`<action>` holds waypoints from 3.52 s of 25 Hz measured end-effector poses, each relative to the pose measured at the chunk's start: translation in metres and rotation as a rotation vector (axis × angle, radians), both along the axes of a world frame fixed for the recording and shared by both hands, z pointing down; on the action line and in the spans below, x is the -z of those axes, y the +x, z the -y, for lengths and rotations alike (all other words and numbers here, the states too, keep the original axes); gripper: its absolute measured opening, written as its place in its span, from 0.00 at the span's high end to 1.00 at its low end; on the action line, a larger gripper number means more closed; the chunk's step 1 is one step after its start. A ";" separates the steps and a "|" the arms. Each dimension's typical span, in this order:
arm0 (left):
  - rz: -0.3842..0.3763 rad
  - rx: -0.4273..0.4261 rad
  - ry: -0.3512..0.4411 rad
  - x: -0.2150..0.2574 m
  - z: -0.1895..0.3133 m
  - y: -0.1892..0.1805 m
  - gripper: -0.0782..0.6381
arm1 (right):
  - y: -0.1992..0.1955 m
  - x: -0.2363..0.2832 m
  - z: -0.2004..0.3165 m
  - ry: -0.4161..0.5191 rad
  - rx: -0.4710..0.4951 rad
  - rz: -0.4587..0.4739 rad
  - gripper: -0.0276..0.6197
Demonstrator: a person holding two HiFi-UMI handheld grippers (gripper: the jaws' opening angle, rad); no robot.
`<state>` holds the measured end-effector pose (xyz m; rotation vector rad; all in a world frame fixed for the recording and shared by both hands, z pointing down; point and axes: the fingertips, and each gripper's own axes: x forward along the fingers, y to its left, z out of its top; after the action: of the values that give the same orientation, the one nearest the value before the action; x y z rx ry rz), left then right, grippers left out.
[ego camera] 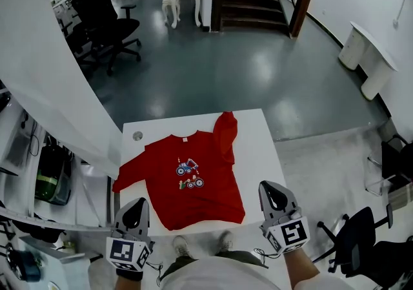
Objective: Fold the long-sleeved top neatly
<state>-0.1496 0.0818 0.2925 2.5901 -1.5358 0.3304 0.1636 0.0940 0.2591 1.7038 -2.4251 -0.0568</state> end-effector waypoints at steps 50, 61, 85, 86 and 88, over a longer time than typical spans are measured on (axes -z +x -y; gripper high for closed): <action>0.326 -0.244 -0.348 -0.193 -0.060 0.044 0.65 | -0.033 -0.155 -0.041 -0.372 0.205 -0.128 0.71; 0.392 -0.285 -0.430 -0.235 -0.068 0.041 0.57 | -0.040 -0.204 -0.050 -0.438 0.301 -0.171 0.59; 0.580 -0.412 -0.589 -0.316 -0.089 0.036 0.54 | -0.032 -0.325 -0.076 -0.636 0.422 -0.392 0.67; 0.584 -0.412 -0.589 -0.317 -0.089 0.036 0.55 | -0.032 -0.329 -0.076 -0.641 0.424 -0.400 0.69; 0.590 -0.402 -0.580 -0.317 -0.087 0.034 0.60 | -0.032 -0.336 -0.077 -0.651 0.430 -0.418 0.71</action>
<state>-0.1160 0.1686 0.6097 2.3798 -0.7977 1.4381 0.1315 0.1713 0.5950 0.7924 -2.1133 0.2640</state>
